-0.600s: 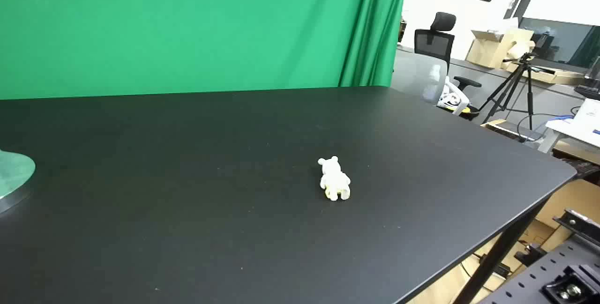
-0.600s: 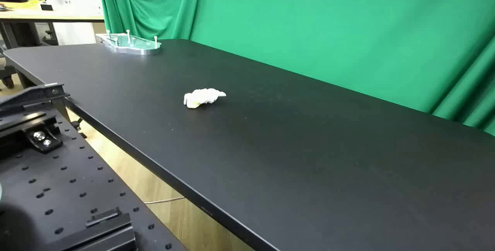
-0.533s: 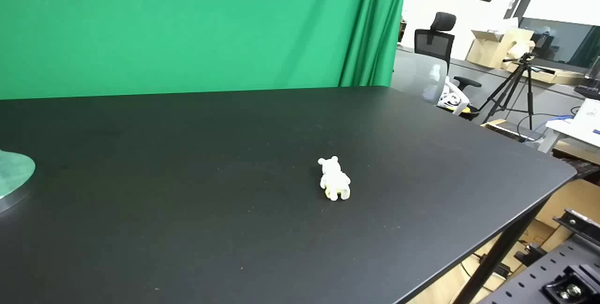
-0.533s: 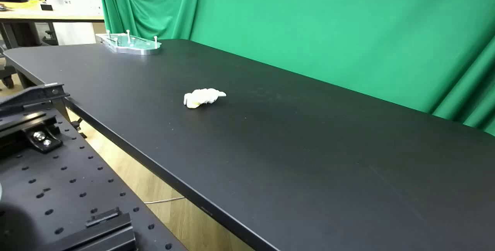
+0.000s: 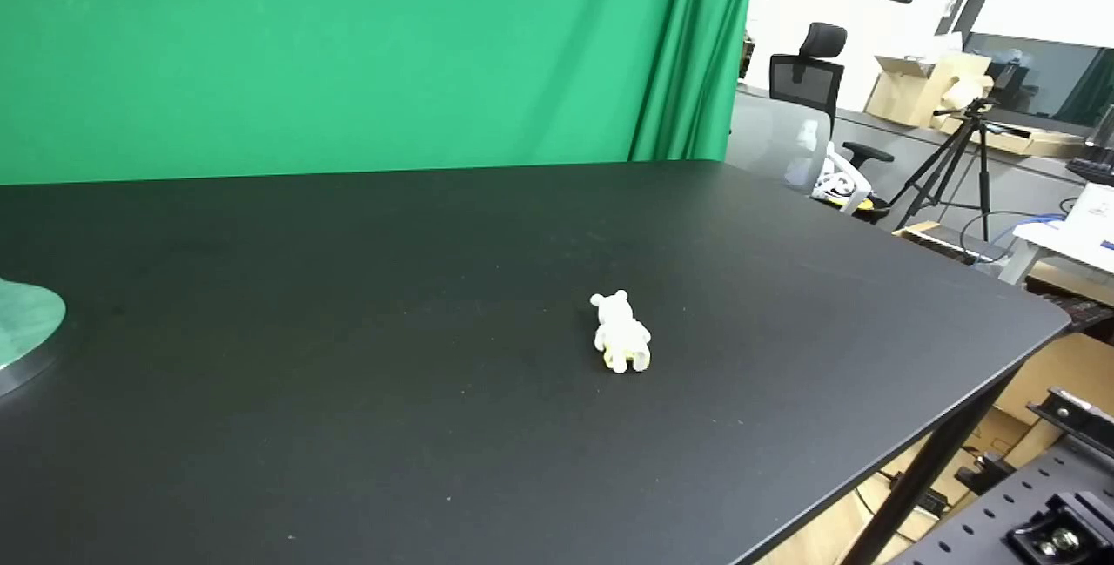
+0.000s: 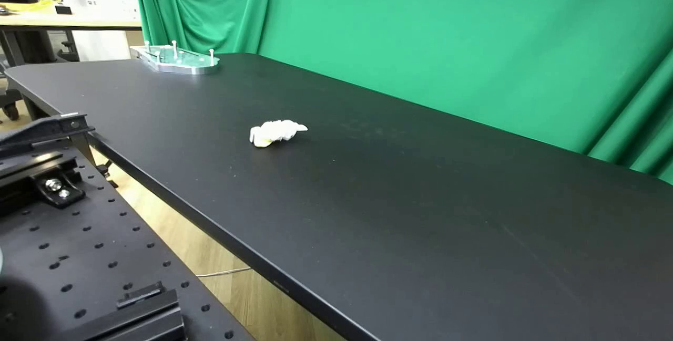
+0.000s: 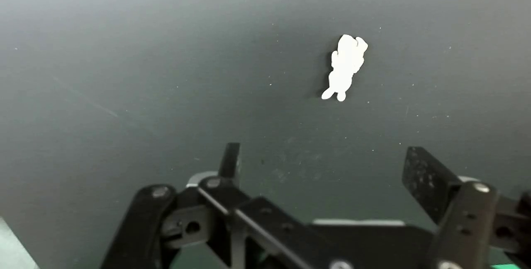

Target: Move the white bunny doll a little further

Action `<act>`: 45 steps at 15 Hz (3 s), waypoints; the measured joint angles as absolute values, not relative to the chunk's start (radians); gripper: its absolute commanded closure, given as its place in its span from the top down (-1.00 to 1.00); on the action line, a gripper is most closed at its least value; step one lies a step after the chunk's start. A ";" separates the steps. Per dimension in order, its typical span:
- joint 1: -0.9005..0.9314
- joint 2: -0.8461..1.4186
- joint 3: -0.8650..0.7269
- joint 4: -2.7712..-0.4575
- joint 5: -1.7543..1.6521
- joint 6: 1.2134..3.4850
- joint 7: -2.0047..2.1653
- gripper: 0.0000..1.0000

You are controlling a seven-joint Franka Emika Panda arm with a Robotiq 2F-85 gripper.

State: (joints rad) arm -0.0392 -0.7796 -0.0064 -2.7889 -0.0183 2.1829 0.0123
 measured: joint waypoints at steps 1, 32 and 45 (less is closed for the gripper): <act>-0.039 -0.780 -0.006 -2.789 -0.018 2.183 0.012 1.00; 0.031 -0.053 0.098 -2.791 -0.036 2.800 0.082 1.00; 0.103 0.191 -0.040 -2.785 -0.259 3.040 0.363 1.00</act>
State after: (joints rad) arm 0.1028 0.1910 -0.0402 -2.7853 -0.2595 3.0401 0.3634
